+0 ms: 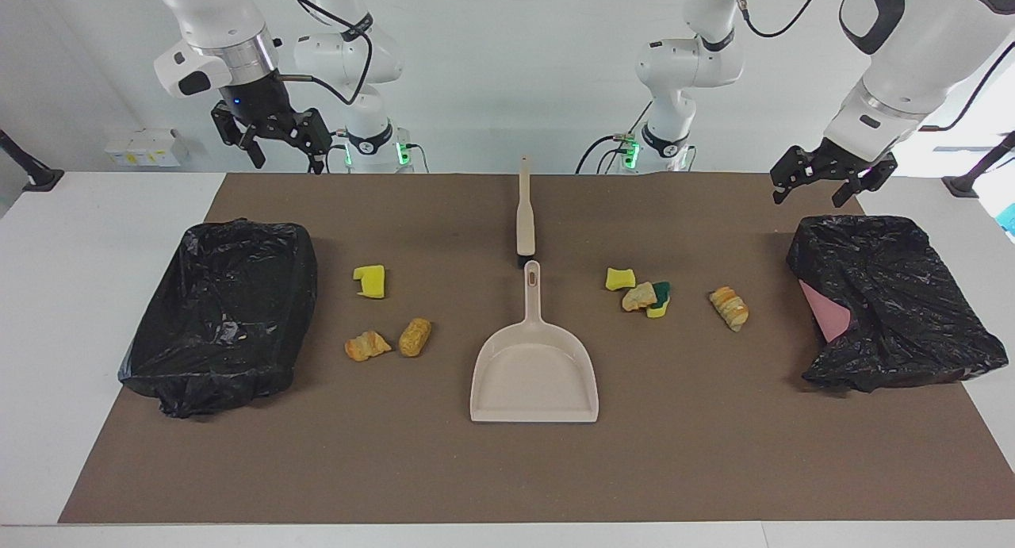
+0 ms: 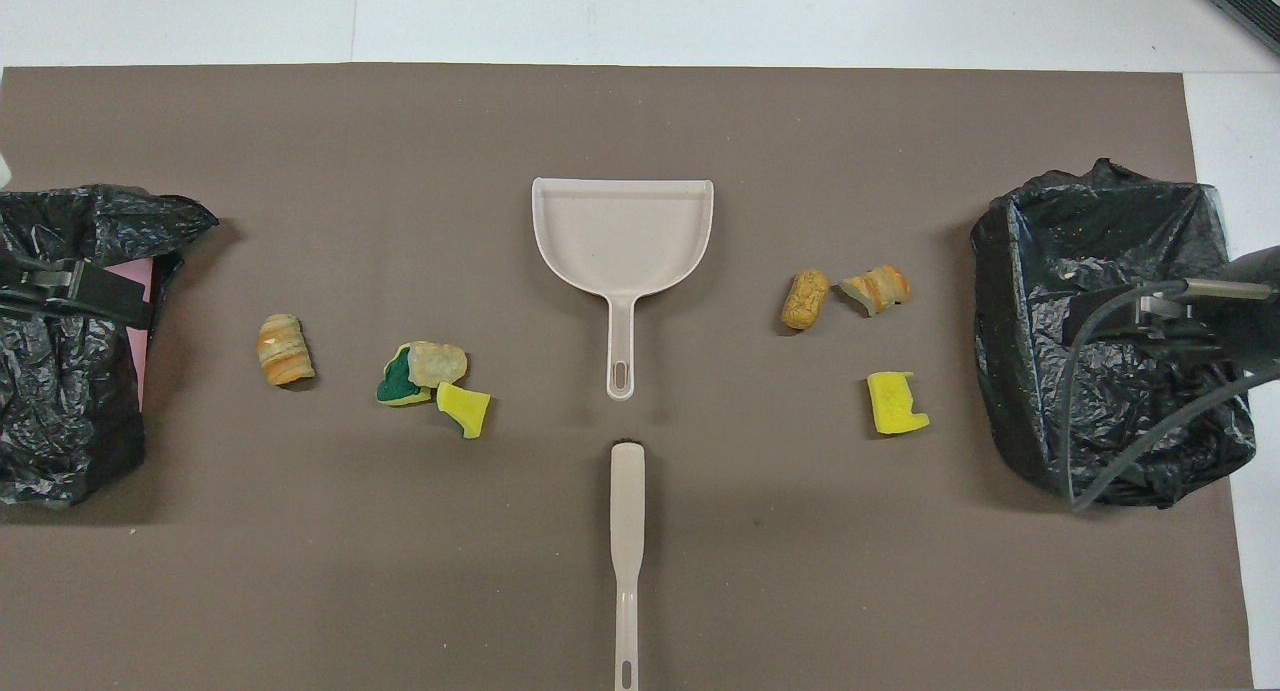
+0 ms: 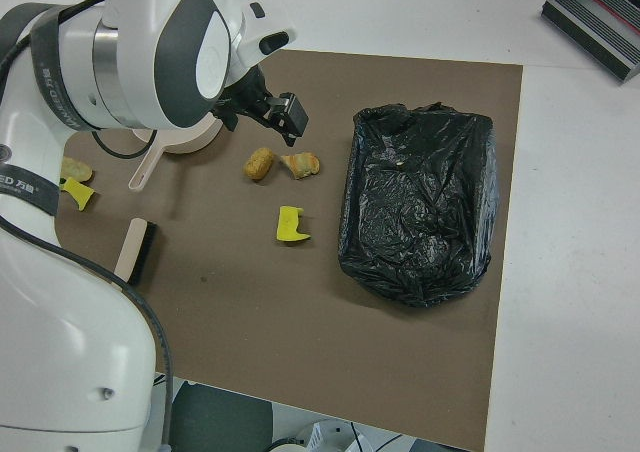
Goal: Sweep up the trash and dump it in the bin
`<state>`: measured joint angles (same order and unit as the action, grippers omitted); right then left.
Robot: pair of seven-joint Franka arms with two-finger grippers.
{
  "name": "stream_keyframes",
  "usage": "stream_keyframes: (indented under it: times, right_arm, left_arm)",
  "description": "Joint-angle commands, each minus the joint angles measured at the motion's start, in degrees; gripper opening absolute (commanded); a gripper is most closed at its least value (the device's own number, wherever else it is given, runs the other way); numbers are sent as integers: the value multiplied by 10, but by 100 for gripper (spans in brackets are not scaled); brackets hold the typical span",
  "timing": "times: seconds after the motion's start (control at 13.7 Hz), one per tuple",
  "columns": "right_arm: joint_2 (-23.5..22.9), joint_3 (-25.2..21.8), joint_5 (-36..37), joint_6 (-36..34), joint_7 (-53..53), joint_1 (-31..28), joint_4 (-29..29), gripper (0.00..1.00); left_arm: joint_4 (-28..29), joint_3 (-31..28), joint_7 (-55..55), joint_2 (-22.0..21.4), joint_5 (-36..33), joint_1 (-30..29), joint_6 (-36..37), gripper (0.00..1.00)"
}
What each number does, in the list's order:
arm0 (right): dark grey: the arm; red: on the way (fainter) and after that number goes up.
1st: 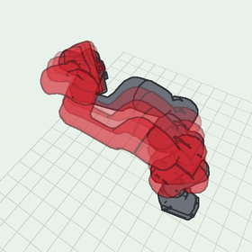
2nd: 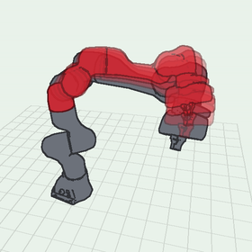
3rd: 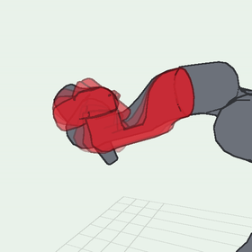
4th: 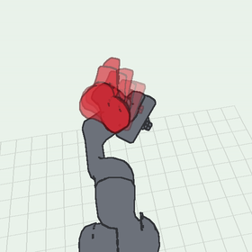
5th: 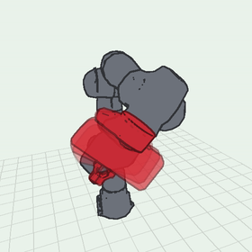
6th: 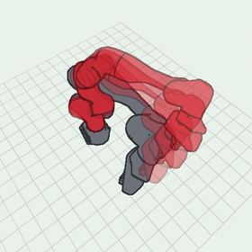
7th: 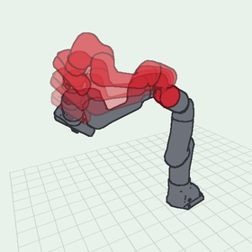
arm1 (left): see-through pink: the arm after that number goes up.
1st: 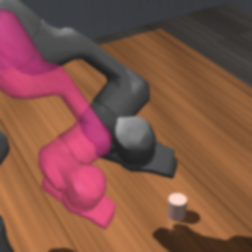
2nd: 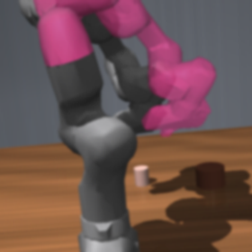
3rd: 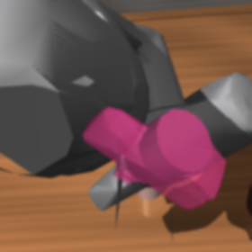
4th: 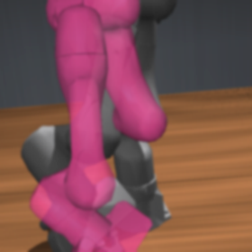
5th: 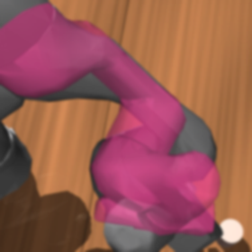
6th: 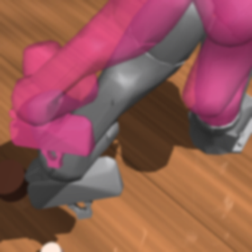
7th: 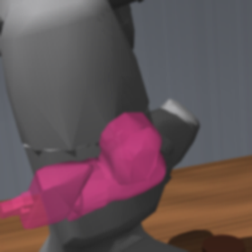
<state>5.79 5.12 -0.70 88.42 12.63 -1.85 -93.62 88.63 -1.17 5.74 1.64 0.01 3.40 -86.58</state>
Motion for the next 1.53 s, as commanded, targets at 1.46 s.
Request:
stream_keyframes:
  times: [1.46]
  right_arm:
    - [2, 2, 0, -11, -2, -7, 5, 100]
  left_arm:
    - [180, 10, -3, -79, 23, 86, -105, 100]
